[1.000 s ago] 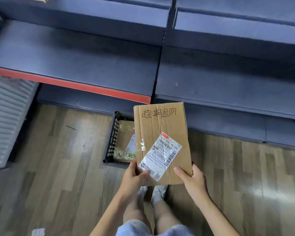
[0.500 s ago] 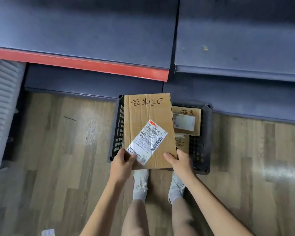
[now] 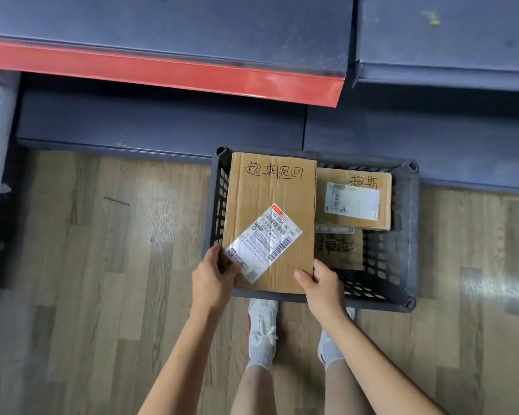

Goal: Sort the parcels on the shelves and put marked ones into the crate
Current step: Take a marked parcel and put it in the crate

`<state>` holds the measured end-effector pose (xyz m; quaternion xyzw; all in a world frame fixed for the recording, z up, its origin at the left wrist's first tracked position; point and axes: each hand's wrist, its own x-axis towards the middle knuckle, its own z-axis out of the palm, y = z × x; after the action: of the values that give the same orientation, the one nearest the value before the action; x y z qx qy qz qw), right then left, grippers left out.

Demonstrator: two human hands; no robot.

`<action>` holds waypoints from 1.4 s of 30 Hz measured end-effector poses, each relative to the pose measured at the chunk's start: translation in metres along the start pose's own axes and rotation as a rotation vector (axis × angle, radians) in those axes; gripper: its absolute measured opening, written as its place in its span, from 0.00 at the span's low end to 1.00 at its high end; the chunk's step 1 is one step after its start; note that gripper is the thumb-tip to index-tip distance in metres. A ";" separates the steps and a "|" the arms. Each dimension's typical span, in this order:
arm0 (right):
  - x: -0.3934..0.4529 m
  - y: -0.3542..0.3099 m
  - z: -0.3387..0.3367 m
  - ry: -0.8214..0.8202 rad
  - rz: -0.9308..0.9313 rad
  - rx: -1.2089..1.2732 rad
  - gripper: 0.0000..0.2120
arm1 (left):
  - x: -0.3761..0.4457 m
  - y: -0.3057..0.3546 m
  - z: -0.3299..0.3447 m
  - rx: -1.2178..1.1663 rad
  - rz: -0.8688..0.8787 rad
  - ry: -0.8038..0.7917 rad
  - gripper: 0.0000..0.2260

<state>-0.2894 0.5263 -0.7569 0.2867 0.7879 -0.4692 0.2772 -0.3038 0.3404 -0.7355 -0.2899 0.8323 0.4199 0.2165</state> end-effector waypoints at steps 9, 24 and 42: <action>0.040 0.006 0.015 0.044 -0.046 -0.029 0.05 | 0.033 -0.013 0.033 0.011 0.022 -0.050 0.21; 0.072 0.033 0.030 0.041 -0.041 -0.077 0.09 | 0.061 -0.042 0.070 0.055 0.048 -0.043 0.20; 0.069 0.041 0.037 -0.006 -0.127 -0.404 0.37 | 0.059 -0.057 0.067 0.551 0.350 -0.136 0.36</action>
<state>-0.3010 0.5230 -0.8444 0.1734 0.8816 -0.3192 0.3013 -0.3018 0.3500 -0.8411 -0.0447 0.9354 0.2284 0.2663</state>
